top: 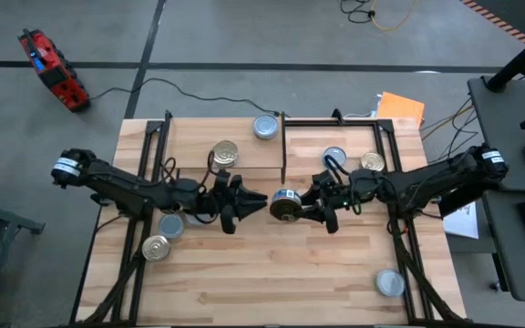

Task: Stack canned seafood by type on shelf
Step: Stack the blue and pink tuna can on top of the blue and pink tuna can on the shelf

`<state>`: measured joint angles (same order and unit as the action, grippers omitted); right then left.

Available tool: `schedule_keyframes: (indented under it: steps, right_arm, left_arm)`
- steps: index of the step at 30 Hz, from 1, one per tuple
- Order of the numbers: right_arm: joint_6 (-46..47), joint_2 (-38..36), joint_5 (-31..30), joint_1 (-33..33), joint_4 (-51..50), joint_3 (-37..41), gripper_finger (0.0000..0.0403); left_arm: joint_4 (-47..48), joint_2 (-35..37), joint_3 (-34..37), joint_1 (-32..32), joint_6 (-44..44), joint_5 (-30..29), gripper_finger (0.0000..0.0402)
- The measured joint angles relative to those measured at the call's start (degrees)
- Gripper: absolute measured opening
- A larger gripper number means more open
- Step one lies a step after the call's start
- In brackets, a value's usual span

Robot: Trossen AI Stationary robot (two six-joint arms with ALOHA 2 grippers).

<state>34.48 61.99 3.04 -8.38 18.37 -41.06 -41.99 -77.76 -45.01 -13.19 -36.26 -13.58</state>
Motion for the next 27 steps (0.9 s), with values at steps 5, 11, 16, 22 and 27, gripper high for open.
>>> schedule_keyframes:
  steps: [5,11,16,22,27]
  right_arm:
    - [-0.8,0.7,0.4,0.0,0.2,-1.9,0.0188]
    - [-1.8,1.3,0.5,0.0,-0.8,-3.7,0.0188]
    - [-2.1,2.3,0.5,0.2,-0.1,-4.0,0.0188]
    - [-2.5,4.0,0.6,0.3,-0.5,-5.2,0.0188]
    - [-4.2,5.9,0.9,1.0,-1.1,-7.6,0.0188]
  left_arm:
    - [0.6,0.0,-0.3,-0.1,3.7,0.0,0.0197]
    - [5.0,0.0,-0.3,-0.1,4.1,-1.9,0.0261]
    - [4.7,0.0,-0.3,-0.1,4.7,-2.0,0.0269]
    - [4.9,0.0,-0.3,-0.1,4.6,-1.8,0.026]
    - [4.6,0.2,-0.3,-0.1,4.6,-2.6,0.0258]
